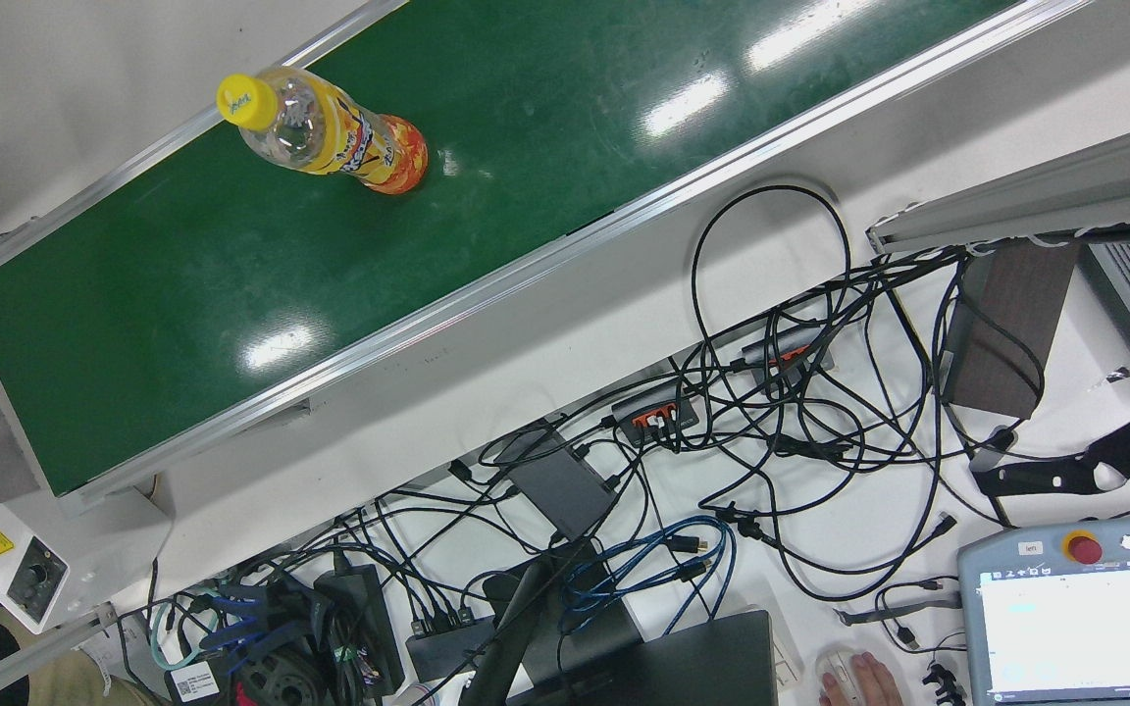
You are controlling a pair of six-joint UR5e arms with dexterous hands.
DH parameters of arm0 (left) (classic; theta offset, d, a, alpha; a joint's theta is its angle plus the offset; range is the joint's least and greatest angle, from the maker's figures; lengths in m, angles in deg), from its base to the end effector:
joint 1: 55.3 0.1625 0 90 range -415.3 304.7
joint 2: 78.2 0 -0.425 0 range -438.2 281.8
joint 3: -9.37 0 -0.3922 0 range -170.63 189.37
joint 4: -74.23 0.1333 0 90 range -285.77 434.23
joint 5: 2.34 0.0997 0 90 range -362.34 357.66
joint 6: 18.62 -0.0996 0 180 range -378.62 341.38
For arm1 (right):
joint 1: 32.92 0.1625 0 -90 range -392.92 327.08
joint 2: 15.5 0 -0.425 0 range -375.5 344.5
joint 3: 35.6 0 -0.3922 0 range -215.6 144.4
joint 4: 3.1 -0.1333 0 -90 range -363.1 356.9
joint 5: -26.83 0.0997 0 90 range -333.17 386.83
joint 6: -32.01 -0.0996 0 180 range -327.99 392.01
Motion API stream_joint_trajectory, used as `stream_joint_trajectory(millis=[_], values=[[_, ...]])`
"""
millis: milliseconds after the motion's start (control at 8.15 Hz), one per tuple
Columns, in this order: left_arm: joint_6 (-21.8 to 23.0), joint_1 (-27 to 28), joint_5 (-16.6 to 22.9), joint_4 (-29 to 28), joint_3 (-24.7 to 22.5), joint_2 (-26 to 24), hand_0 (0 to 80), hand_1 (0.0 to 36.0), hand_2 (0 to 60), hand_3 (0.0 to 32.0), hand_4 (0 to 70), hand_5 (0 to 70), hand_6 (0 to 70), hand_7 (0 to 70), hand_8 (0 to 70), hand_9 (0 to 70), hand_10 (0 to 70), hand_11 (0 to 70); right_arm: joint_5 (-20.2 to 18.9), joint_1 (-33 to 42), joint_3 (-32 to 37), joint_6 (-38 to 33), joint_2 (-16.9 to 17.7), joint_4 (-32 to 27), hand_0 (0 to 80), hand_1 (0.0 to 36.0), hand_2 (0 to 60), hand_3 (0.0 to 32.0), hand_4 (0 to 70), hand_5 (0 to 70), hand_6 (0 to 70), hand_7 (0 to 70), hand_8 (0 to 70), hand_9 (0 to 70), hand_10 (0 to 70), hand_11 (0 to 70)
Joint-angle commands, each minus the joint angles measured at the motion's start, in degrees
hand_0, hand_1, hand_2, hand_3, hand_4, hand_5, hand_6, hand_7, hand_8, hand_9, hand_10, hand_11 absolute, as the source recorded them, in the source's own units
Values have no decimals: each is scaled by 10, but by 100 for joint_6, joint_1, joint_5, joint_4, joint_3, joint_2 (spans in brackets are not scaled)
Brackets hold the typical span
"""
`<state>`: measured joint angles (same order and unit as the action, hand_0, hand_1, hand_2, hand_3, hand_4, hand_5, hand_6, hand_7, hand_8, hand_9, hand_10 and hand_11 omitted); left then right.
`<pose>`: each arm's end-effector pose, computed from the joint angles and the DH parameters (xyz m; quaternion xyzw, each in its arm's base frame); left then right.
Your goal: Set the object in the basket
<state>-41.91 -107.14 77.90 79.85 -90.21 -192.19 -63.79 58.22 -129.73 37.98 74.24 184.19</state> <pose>0.2730 -0.5905 0.3760 -0.0670 0.8523 -0.4787 0.1997 0.1419 -0.4847 0.6621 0.0388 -0.6879 0.7240 0.0343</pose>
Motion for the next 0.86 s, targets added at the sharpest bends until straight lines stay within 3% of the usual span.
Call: stream_joint_trajectory(millis=[0,737], values=[[9,-10,0,-9,0,0,518,114,0,40,110,145,2,0,56,52,54,94,0,0,0,-9,0,0,0,0,0,0,0,0,0,0,0,0,0,0],[0,8,0,0,-9,0,518,116,0,30,118,152,5,0,63,64,55,95,0,0,0,0,0,0,0,0,0,0,0,0,0,0,0,0,0,0]])
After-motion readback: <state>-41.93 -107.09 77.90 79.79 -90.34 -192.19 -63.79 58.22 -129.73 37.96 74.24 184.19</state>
